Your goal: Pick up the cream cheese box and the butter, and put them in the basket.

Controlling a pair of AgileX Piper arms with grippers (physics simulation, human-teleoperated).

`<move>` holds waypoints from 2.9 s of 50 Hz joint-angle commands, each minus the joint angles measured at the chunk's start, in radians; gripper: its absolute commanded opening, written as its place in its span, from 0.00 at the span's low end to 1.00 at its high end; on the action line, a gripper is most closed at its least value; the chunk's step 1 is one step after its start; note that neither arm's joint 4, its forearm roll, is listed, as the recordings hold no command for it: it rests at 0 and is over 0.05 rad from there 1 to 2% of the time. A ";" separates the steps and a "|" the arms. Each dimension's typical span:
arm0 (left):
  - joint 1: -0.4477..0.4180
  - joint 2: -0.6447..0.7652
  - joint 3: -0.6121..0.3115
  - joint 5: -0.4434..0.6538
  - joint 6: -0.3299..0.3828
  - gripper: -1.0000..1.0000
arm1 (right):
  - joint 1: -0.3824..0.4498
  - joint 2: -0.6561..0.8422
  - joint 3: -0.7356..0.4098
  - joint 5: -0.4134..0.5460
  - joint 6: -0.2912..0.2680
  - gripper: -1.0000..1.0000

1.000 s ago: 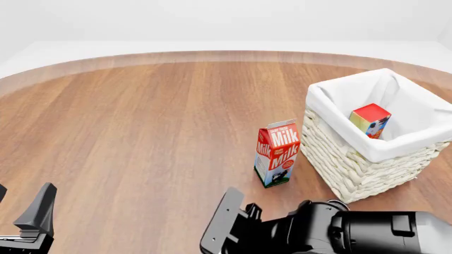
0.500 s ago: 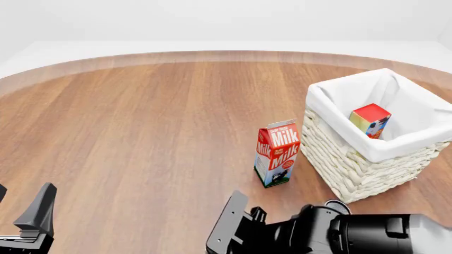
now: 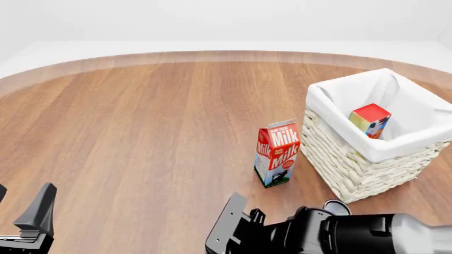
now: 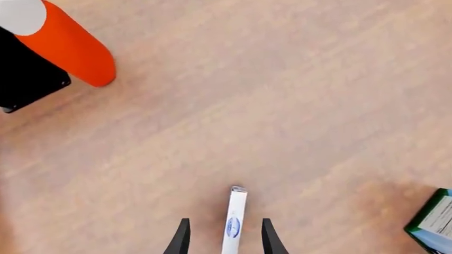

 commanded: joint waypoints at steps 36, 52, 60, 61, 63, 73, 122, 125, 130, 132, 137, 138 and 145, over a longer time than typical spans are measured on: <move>0.000 0.000 0.000 0.000 0.000 1.00 | 0.017 0.126 -0.002 -0.071 0.009 1.00; 0.000 0.000 0.000 0.000 0.000 1.00 | 0.018 0.144 0.001 -0.084 0.018 1.00; 0.000 0.000 0.000 0.000 0.000 1.00 | 0.010 0.140 0.007 -0.085 0.022 1.00; 0.000 0.000 0.000 0.000 0.000 1.00 | 0.008 0.139 0.010 -0.088 0.019 1.00; 0.000 0.000 0.000 0.000 0.000 1.00 | 0.005 0.139 0.013 -0.090 0.019 1.00; 0.000 0.000 0.000 0.000 0.000 1.00 | 0.001 0.154 0.014 -0.103 0.020 1.00; 0.000 0.000 0.000 0.000 0.000 1.00 | -0.001 0.123 0.020 -0.100 0.025 0.00; 0.000 0.000 0.000 0.000 0.000 1.00 | 0.004 0.078 0.008 -0.071 0.017 0.00; 0.000 0.000 0.000 0.000 0.000 1.00 | 0.009 0.043 -0.006 -0.043 0.014 0.00; 0.000 0.000 0.000 0.000 0.000 1.00 | 0.011 0.029 -0.010 -0.035 0.009 0.00; 0.000 0.000 0.000 0.000 0.000 1.00 | 0.045 -0.012 -0.052 0.009 0.020 0.00; 0.000 0.000 0.000 0.000 0.000 1.00 | 0.050 -0.027 -0.061 0.020 0.018 0.00; 0.000 0.000 0.000 0.000 0.000 1.00 | 0.074 -0.101 -0.123 0.090 0.027 0.00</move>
